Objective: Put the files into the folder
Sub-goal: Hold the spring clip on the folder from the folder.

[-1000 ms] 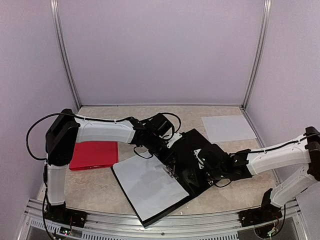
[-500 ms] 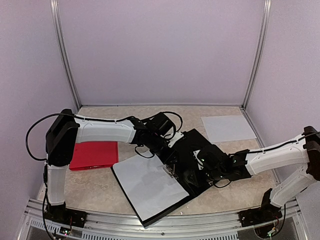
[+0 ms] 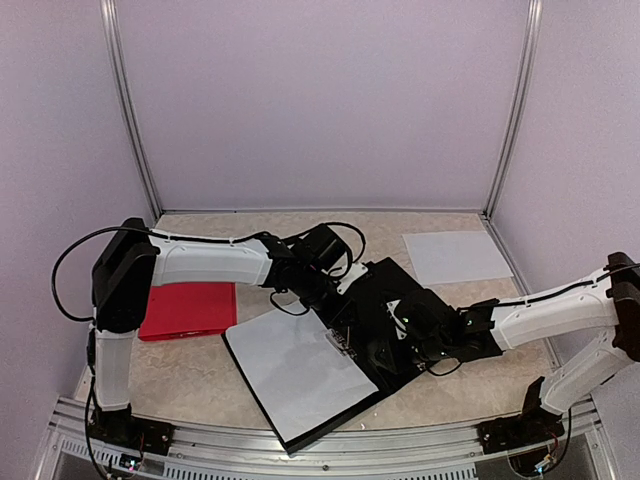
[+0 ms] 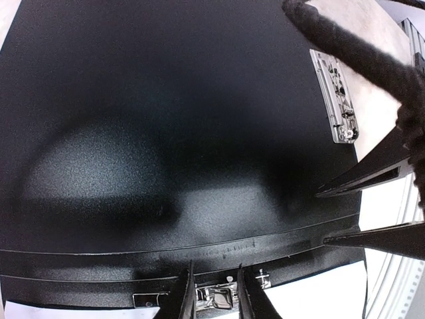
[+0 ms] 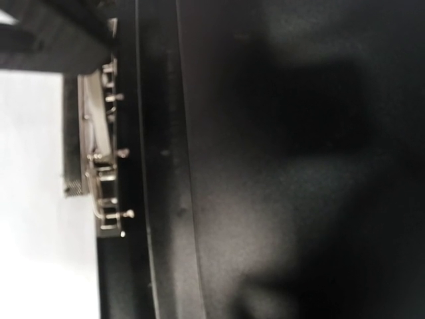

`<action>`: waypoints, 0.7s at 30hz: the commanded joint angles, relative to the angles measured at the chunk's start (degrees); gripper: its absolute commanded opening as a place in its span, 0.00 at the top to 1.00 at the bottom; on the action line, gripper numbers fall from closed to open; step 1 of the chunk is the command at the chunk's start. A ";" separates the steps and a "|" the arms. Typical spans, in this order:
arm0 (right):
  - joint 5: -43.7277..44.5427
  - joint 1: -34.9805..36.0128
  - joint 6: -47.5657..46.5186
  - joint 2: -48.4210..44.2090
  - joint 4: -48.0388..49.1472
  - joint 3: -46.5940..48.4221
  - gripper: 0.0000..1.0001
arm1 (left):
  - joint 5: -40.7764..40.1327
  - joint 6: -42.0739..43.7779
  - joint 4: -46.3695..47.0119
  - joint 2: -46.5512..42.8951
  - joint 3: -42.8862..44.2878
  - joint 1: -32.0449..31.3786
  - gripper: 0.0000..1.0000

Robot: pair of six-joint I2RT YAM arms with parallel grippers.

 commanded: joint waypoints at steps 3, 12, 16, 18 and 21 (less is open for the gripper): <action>-0.18 -0.40 0.40 0.24 0.15 0.40 0.68 | -0.62 0.74 -0.78 1.85 1.03 -0.42 0.80; -0.26 -0.41 0.37 0.63 0.28 0.67 0.68 | -0.25 0.34 -0.59 1.85 0.74 -0.39 0.87; -0.46 -0.42 0.32 1.04 0.50 0.75 0.68 | 0.32 -0.02 0.04 1.68 0.16 -0.43 0.89; -0.65 -0.37 0.32 1.13 0.77 0.75 0.68 | 0.49 -0.23 0.71 1.68 -0.42 -0.39 0.90; -1.29 -0.38 0.32 1.43 1.95 0.87 0.69 | 0.60 -0.71 1.88 1.68 -1.59 -0.39 0.92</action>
